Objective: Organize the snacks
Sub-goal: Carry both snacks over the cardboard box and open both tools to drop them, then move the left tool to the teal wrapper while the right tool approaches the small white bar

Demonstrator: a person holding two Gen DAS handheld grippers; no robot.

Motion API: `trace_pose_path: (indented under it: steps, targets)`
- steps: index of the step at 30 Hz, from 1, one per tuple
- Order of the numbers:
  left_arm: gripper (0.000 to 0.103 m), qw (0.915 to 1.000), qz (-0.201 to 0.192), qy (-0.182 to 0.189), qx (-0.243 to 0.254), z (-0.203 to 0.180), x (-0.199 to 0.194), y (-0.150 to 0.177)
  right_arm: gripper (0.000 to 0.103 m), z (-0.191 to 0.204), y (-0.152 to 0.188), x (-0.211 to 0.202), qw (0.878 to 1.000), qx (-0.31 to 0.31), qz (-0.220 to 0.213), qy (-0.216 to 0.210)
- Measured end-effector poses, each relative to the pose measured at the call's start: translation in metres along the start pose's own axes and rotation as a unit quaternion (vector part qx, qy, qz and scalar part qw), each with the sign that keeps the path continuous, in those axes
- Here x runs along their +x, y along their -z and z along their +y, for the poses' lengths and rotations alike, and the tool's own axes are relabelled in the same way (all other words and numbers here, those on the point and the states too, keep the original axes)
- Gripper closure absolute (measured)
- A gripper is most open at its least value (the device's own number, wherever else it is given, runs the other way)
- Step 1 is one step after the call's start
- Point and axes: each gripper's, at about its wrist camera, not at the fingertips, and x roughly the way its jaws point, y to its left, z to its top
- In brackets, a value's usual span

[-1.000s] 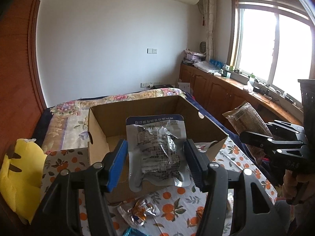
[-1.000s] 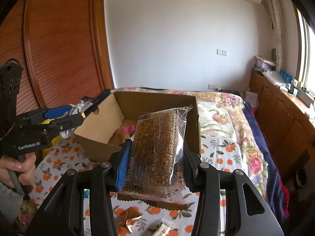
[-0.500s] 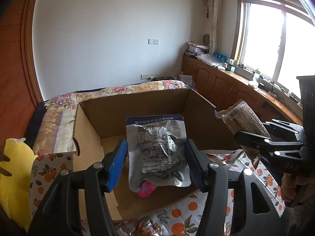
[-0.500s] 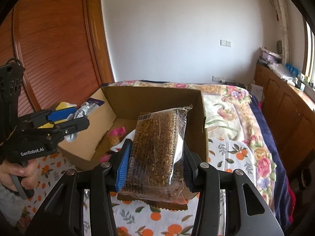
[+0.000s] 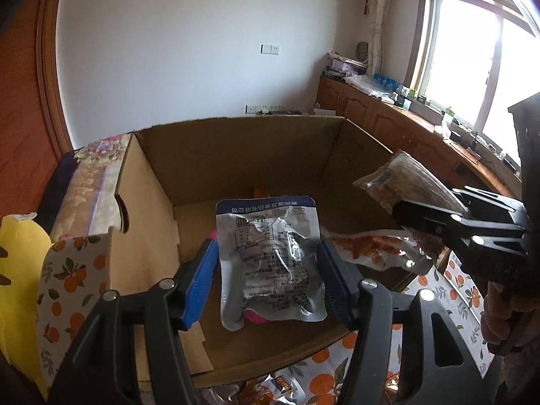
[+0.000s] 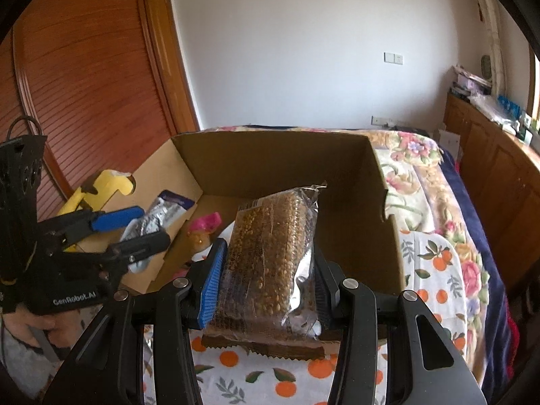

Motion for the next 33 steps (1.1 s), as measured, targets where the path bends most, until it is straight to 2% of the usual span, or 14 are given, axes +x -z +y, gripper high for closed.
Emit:
trace_pose_path:
  steps: [9,18,22,33]
  targets:
    - [0.036,0.9999,-0.008,-0.014,0.003,0.0,-0.007,0.003,0.061,0.009,-0.004,0.023,1.0,-0.007,0.023,0.006]
    - [0.036,0.9994,-0.025,-0.024,0.006,0.0,-0.028,0.003,0.059,0.008,0.001,0.021,1.0,-0.003,0.027,0.002]
    - [0.036,0.9991,-0.029,-0.029,0.012,-0.002,-0.041,0.008,0.058,0.007,0.002,0.009,1.0,0.005,0.02,0.004]
    - [0.035,0.9985,-0.037,-0.039,0.005,-0.008,-0.081,0.039,0.057,0.006,0.03,-0.061,0.999,0.031,-0.015,0.007]
